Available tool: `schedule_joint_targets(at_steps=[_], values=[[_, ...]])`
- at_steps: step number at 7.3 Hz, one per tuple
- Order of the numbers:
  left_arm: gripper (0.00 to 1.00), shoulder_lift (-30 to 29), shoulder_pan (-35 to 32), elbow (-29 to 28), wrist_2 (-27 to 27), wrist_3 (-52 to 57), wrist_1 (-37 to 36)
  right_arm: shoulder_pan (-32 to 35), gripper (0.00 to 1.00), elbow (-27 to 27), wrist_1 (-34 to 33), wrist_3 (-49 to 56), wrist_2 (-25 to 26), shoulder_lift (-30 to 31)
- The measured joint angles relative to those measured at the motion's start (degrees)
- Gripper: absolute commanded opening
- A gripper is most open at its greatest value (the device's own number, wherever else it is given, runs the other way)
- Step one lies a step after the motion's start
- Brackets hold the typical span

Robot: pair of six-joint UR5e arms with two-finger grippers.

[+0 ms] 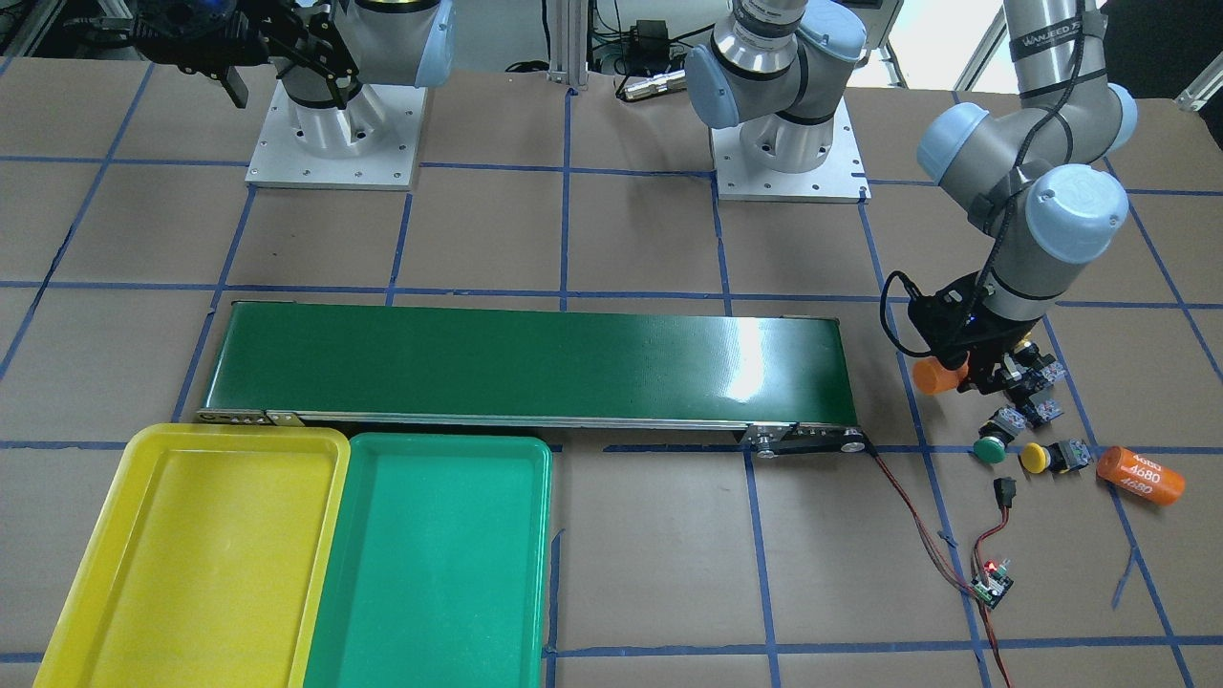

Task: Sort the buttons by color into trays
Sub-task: 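Place the orange cylinder on the conveyor belt with the left gripper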

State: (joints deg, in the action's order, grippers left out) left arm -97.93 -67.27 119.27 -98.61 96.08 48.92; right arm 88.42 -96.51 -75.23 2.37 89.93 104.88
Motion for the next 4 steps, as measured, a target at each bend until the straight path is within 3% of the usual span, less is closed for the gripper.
schedule_joint_targets(at_steps=[4], values=[[0.0, 3.29, -14.77, -1.56, 2.68, -0.71, 8.21, 0.0, 1.0, -0.04, 0.01, -0.07, -0.13, -0.03]])
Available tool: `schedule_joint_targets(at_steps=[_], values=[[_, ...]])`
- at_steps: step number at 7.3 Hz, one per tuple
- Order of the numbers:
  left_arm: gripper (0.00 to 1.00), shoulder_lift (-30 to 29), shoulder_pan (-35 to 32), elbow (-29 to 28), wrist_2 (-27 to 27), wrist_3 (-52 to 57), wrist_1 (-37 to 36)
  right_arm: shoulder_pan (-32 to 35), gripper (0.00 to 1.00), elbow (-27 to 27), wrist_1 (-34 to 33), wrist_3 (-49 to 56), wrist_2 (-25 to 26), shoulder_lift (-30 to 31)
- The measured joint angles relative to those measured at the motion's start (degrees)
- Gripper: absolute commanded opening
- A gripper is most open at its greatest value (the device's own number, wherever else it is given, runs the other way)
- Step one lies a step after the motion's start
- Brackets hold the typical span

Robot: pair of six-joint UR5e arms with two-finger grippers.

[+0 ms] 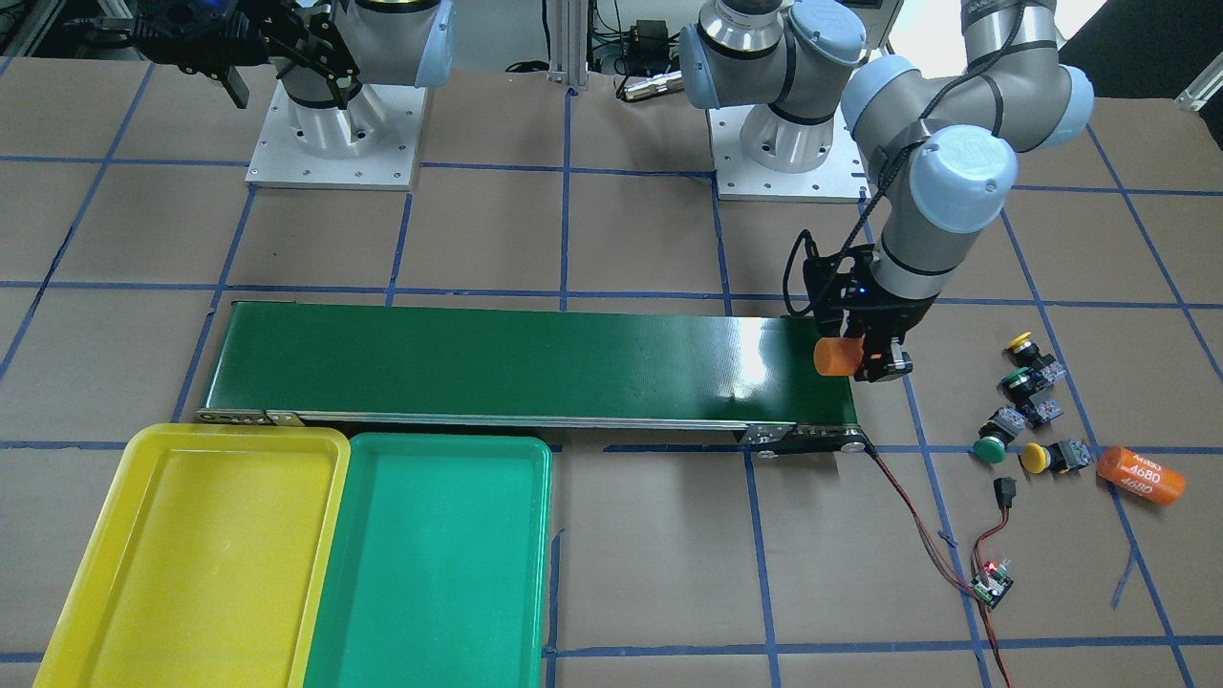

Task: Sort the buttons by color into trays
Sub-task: 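Place the orange cylinder on the conveyor belt with the left gripper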

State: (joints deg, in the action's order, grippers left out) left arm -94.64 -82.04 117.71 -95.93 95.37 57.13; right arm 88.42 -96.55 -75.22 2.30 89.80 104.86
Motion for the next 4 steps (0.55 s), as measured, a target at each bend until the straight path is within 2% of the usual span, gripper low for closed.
schedule_joint_targets(at_steps=[2, 3, 4], values=[[0.95, -0.74, -4.96, 0.69, 0.1, -0.32, 0.41, 0.0, 1.0, -0.02, -0.22, -0.4, -0.04, -0.06], [1.0, -0.67, -5.82, 1.22, -0.18, -1.15, 0.38, 0.0, 1.0, -0.01, -0.55, -0.6, -0.05, -0.16], [1.0, -0.37, -5.94, 1.51, -0.29, -1.98, 0.23, -0.04, 1.0, -0.01, -0.69, -0.59, -0.08, -0.29]])
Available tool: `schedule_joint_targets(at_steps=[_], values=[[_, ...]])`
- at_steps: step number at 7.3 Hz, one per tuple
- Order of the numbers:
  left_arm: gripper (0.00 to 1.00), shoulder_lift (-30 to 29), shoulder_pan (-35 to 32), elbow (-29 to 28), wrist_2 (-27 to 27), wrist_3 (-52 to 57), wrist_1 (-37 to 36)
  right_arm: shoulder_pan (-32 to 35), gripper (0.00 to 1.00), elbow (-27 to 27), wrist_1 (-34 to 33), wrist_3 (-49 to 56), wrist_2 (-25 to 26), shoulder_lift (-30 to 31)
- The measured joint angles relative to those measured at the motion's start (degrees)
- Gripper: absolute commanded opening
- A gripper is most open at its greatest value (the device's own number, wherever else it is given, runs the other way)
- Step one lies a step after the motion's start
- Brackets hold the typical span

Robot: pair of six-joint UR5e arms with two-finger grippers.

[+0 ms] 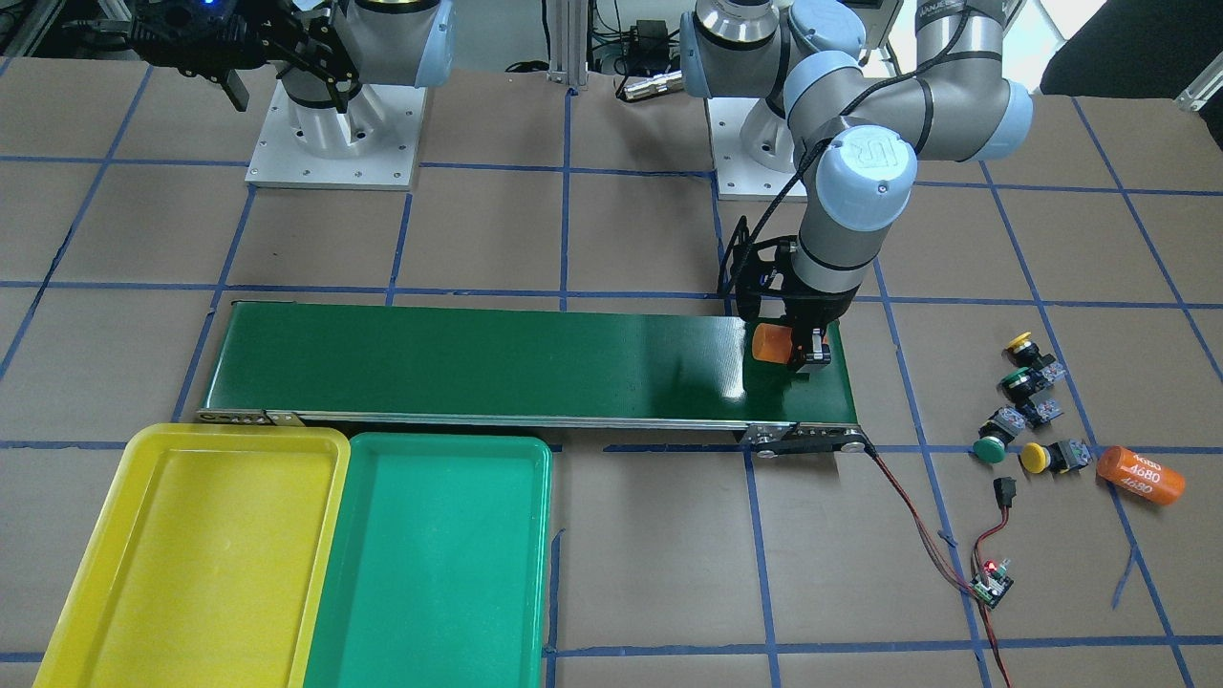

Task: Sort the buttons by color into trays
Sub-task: 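Place the orange cylinder on the conveyor belt with the left gripper, then return the left gripper to the pile and grasp a green button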

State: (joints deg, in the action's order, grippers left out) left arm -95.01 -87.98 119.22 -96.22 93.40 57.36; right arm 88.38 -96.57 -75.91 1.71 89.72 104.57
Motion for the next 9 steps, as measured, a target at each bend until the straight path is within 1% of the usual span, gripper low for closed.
schedule_joint_targets(at_steps=[2, 3, 5, 6, 7, 9], values=[[1.0, 1.29, 2.16, -0.42, -0.06, -0.61, -0.26, -0.1, 1.0, 0.0, -0.07, 0.0, -0.01, -0.06], [1.0, 2.08, 5.68, -0.88, 0.03, -0.84, -0.42, -0.13, 1.0, 0.01, -0.09, -0.02, 0.01, -0.07], [1.0, 2.31, 16.77, -1.95, 1.15, -1.09, -0.6, -0.25, 1.0, 0.07, -0.14, -0.1, 0.07, 0.01], [1.0, 1.42, 21.1, -2.77, 2.31, -1.89, -0.87, -0.28, 1.0, 0.06, -0.14, -0.14, 0.1, 0.06], [1.0, -0.25, 23.99, -3.87, 3.38, -4.54, -2.03, -0.26, 1.0, 0.02, -0.12, -0.16, 0.1, 0.09], [1.0, -5.6, 26.51, -5.99, 3.91, -9.47, -6.64, -0.23, 1.0, -0.02, -0.17, -0.15, 0.13, 0.1]])
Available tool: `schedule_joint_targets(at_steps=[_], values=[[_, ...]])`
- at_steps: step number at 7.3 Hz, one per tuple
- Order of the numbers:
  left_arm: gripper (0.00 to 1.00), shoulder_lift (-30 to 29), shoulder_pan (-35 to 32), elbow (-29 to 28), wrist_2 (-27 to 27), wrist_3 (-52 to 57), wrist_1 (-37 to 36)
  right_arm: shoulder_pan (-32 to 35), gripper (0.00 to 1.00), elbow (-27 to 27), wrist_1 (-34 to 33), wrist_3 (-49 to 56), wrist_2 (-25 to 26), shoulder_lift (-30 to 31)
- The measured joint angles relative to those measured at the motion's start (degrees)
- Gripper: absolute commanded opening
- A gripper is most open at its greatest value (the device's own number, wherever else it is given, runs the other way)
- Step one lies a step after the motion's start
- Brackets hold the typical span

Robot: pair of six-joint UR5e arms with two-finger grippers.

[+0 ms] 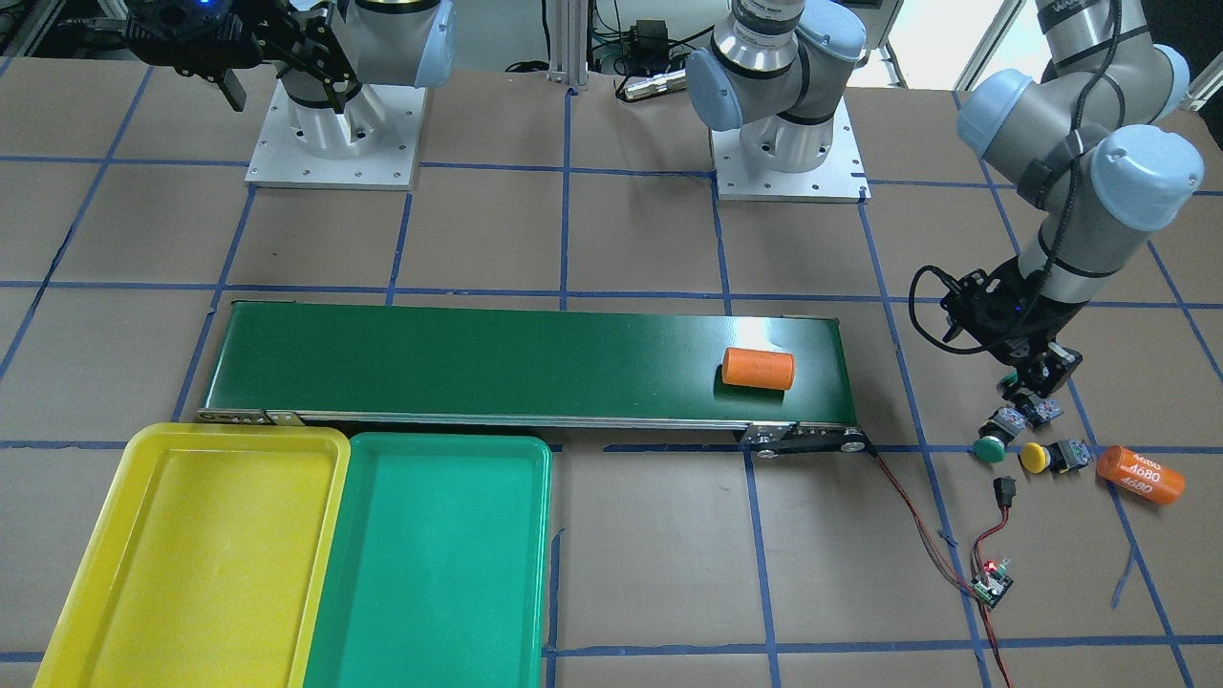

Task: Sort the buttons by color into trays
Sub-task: 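Return the left gripper to the pile and grasp a green button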

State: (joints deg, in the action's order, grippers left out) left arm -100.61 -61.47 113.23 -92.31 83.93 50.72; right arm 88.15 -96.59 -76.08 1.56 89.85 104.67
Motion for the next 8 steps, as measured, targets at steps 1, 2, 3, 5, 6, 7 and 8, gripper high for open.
schedule_joint_targets(at_steps=[1, 2, 3, 5, 6, 7, 8], values=[[1.0, -2.89, 0.42, -0.55, -0.22, -1.81, -3.15, 0.01, 1.0, -0.01, 0.05, -0.08, 0.03, 0.0], [1.0, -5.23, 0.57, -0.66, -0.41, -4.13, -5.11, 0.01, 1.0, -0.01, 0.1, -0.17, 0.05, 0.0], [0.97, -7.24, 0.65, -0.71, -0.52, -5.71, -6.05, 0.01, 1.0, -0.03, 0.15, -0.21, 0.06, 0.01], [0.9, -11.08, 0.72, -1.72, -3.28, -6.31, -6.71, 0.01, 1.0, -0.17, 0.28, -0.2, 0.3, 0.06], [0.9, -12.66, 0.74, -2.53, -5.87, -6.28, -6.82, 0.01, 1.0, -0.22, 0.3, -0.22, 0.4, 0.08], [0.71, -13.87, 0.73, -2.97, -7.06, -6.16, -6.9, 0.01, 1.0, -0.25, 0.31, -0.23, 0.5, 0.09], [0.28, -14.91, 0.66, -3.07, -7.62, -5.54, -6.93, 0.01, 1.0, -0.27, 0.3, -0.22, 0.58, 0.09]])
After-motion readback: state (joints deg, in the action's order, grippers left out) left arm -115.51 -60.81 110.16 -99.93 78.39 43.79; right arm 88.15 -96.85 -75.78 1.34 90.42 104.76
